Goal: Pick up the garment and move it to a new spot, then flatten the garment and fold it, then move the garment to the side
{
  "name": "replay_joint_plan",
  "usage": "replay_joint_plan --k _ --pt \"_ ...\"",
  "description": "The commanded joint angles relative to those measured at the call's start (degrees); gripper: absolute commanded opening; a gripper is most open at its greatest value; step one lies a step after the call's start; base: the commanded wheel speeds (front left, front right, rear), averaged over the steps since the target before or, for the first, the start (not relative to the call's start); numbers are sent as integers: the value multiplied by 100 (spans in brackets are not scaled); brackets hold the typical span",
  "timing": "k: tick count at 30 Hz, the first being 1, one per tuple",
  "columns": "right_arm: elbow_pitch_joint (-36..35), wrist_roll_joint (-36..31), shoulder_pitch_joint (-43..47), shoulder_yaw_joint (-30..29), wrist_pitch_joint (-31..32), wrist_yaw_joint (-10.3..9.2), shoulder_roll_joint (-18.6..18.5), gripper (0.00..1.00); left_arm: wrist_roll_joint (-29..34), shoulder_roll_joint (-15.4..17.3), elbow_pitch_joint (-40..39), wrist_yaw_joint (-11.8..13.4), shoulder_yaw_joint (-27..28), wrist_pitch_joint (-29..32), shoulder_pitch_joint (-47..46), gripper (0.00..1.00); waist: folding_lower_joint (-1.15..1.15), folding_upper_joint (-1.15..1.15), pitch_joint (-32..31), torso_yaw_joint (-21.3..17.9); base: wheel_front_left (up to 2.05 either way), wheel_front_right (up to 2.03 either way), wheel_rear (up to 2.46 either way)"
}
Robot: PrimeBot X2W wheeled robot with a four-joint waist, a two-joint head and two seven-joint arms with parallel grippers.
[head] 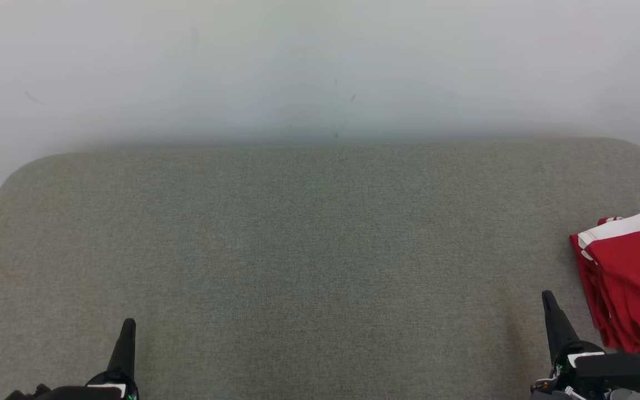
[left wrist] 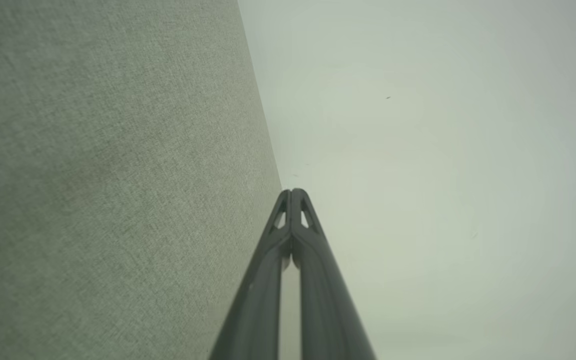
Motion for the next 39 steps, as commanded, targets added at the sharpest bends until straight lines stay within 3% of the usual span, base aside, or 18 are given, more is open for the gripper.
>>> replay_joint_plan --k 1,22,39 --pt "-35 139 -68 -25 29 4 -6 0 -154 23 -48 -20 24 47 -88 0 0 0 5 0 0 0 0" --pt "-59 998 -202 -95 215 4 -6 0 -941 24 -103 -54 77 264 -204 0 0 0 67 -5 0 0 0" --pt "-54 977 -196 -92 217 4 -6 0 -937 24 -100 -47 77 257 -200 0 0 0 69 -5 0 0 0"
